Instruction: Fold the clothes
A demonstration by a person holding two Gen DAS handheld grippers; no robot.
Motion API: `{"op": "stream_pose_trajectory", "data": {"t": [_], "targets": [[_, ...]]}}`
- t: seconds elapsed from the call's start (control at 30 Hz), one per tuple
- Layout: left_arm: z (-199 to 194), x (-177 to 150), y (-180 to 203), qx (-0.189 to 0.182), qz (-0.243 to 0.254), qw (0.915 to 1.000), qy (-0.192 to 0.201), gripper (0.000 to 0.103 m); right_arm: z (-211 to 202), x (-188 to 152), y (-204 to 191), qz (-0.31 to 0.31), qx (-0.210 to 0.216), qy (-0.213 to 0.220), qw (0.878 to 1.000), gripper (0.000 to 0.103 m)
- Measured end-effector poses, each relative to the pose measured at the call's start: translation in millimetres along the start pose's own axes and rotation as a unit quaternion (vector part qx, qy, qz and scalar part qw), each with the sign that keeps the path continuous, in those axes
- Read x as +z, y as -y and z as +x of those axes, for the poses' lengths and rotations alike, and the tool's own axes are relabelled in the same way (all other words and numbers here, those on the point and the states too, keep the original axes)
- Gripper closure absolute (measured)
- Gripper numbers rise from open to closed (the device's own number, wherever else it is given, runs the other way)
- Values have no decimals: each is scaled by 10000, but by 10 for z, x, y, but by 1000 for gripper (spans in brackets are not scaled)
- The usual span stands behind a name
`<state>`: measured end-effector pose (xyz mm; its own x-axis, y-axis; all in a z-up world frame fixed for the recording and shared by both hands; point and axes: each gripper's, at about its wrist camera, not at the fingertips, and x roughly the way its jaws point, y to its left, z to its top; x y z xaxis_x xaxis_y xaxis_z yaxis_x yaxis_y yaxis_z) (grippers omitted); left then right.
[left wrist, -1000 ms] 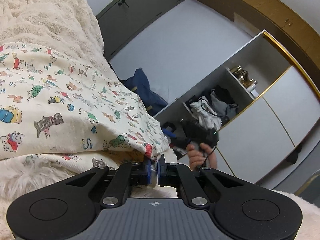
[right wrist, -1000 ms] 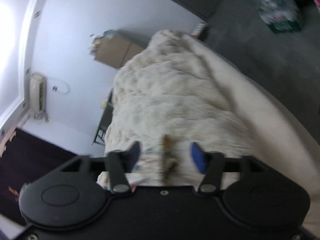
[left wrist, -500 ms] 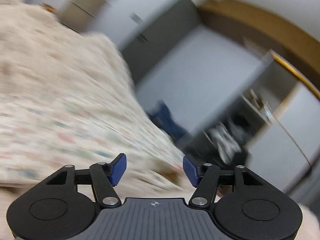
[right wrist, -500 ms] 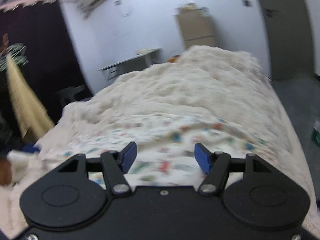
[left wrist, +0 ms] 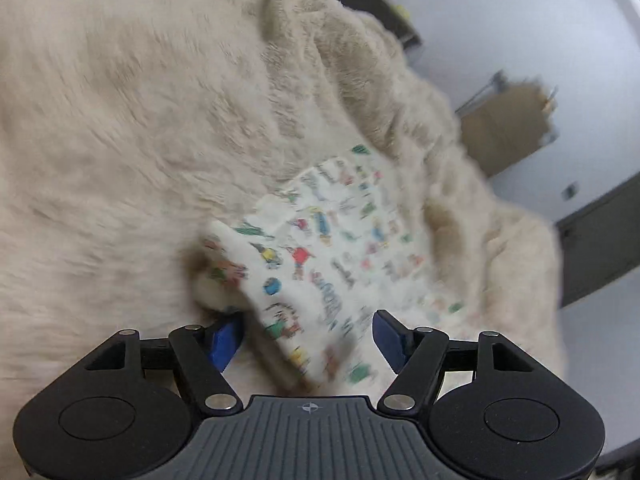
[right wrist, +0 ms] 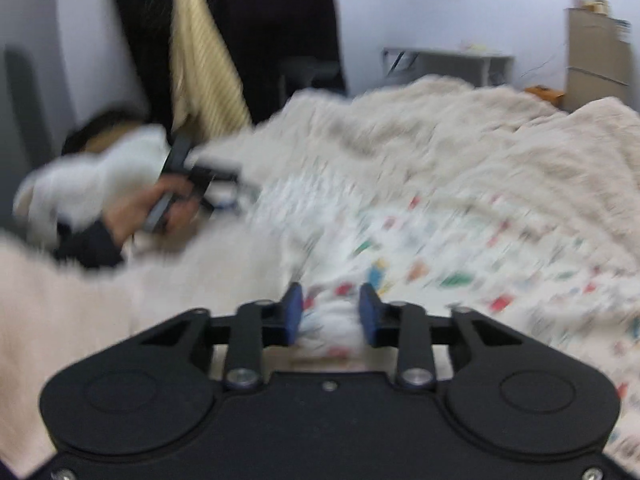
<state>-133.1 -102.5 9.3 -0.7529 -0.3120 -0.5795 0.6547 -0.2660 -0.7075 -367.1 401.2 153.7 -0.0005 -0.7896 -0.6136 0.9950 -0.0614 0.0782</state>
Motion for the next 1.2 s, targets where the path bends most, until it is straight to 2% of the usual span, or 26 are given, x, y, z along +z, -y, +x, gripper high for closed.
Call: {"op": "stream_pose_trajectory", "data": {"t": [0.03,0.13,0.2,0.3,0.37,0.43,0.47,0.57,0.6,0.63,0.7,0.77,0.8,0.83,0.93,0.97,1.0,1.1,1.2], "targets": [[17,3,9,102,-29,9999,118,73,-5,-30,-42,-31,-3,-57,10000,75],[-57,73,50,-13,-58,9988,478,98,-53,-41,-73,21,109,-152,9998,75],[-149,160,73,-53,-11,9977,678,98,-104,-24,-50,57,272,-226,9994,74],[-291,143,44,153,-75,9964,832,98,-154,-30,52,179,453,-226,9986,72],[-385,132,24,291,-117,9951,935,97,-164,-55,124,262,528,-223,9980,72],[-480,121,5,428,-159,9936,1037,90,-167,-58,160,251,554,-234,9979,72],[-527,115,-5,497,-180,9927,1088,81,-183,-32,182,232,569,-220,9979,71],[-669,98,-34,702,-243,9895,1240,63,-226,88,307,199,617,-106,9978,67],[-716,93,-44,771,-264,9883,1291,59,-242,114,332,208,628,-70,9978,64],[-763,87,-53,839,-285,9870,1341,56,-302,181,404,354,672,89,9971,62],[-858,76,-73,976,-327,9842,1442,55,-373,288,528,644,720,369,9946,57],[-860,-25,135,733,65,9872,1412,52,-348,401,623,916,529,664,9922,56],[-845,-91,279,544,336,9885,1373,48,-293,448,640,978,404,730,9917,57],[-808,-138,394,374,545,9891,1317,41,-234,479,639,992,336,725,9919,59],[-551,-308,714,-99,1153,9882,1003,37,-2,484,570,892,319,525,9941,75],[-467,-373,774,-135,1328,9868,917,37,133,425,490,739,334,275,9963,87],[-380,-440,783,-1,1449,9857,857,37,219,383,435,631,346,92,9974,96],[-203,-565,609,347,1390,9871,709,37,330,139,207,143,170,-325,9992,96],[-190,-606,284,303,962,9922,728,38,141,60,163,145,273,-273,9992,96]]}}
